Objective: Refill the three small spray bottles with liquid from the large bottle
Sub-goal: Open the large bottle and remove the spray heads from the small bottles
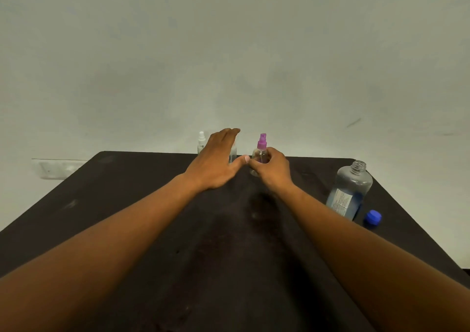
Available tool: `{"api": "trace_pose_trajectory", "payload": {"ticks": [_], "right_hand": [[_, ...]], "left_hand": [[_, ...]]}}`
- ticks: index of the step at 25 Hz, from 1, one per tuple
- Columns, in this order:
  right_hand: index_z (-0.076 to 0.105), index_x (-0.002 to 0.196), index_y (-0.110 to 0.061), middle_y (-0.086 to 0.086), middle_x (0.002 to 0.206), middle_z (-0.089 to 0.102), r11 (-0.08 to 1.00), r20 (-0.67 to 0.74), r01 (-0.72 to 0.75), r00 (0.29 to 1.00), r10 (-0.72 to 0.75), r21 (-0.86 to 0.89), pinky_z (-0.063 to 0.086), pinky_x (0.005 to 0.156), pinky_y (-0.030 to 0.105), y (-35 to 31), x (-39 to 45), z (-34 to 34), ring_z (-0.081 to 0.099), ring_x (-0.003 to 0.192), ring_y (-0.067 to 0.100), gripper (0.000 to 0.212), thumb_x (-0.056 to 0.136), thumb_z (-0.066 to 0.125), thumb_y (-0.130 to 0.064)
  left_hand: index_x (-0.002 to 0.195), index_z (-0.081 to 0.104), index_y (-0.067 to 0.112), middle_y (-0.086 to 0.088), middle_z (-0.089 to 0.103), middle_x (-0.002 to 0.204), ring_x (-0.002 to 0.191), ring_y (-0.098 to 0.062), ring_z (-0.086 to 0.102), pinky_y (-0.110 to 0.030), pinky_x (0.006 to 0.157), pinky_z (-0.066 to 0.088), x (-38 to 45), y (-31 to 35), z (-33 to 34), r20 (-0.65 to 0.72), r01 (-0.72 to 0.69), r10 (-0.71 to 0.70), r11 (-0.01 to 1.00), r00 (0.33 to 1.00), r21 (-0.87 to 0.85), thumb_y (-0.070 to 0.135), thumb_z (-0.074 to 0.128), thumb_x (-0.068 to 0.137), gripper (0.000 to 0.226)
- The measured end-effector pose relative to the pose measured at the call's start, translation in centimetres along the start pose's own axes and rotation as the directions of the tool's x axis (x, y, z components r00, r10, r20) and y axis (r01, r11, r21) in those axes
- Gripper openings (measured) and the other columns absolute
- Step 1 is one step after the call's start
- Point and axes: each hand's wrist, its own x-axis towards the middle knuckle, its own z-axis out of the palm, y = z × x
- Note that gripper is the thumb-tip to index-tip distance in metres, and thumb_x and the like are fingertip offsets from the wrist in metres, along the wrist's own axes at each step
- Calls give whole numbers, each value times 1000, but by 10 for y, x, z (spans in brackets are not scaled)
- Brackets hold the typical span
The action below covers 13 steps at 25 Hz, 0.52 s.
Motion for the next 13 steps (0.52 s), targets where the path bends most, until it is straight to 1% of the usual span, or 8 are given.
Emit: {"api": "trace_pose_trajectory", "payload": {"ticks": [2,3,6,8,10,11,13], "right_hand": [[63,113,-16,1,104,67,1000,7,15,1000,-15,10,62,89,36,-15,-21,-14,68,94,18,31,88,79,-25],[62,112,-16,1,103,66,1000,6,27,1000,-27,-4,61,87,32,-22,-32,-21,67,93,17,29,89,78,-24],[61,110,-19,0,101,65,999,6,48,999,-48,-19,53,75,18,-39,-68,-38,65,86,14,25,90,76,-23],[60,110,-20,-1,100,65,999,14,52,999,-52,-5,50,70,15,-47,-89,-46,65,84,13,25,90,75,-22],[61,111,-20,-1,98,65,998,24,67,997,-67,15,48,62,10,-54,-112,-56,65,82,12,24,90,74,-20],[62,110,-20,-1,97,66,997,28,78,997,-79,23,47,59,10,-58,-123,-61,64,80,11,23,90,73,-18],[63,108,-20,-3,96,66,995,37,91,995,-92,30,46,61,11,-63,-142,-69,63,80,10,19,91,70,-17]], "left_hand": [[159,23,22,-2,25,167,154,-22,22,-43,122,26,-8,18,-17,-3,-9,9,1000,1000,9,52,52,100,72],[160,22,23,-1,24,167,154,-21,21,-42,121,26,-12,28,-25,-7,-10,10,1000,1000,12,52,52,101,72],[160,22,24,1,24,167,154,-20,22,-40,121,26,-26,56,-47,-2,-25,25,1000,1000,8,51,52,101,72],[159,24,27,2,27,166,152,-19,27,-37,119,28,-34,71,-55,25,-61,60,998,998,8,48,54,101,68],[156,33,30,4,37,161,145,-17,37,-34,116,33,-44,87,-62,48,-120,120,993,992,-7,38,59,101,61],[152,40,32,5,44,156,139,-16,44,-32,114,36,-48,95,-65,59,-142,144,989,988,-35,31,63,100,57],[142,54,32,4,58,141,121,-12,56,-31,107,46,-53,112,-72,93,-150,162,981,982,-122,17,67,96,50]]}}
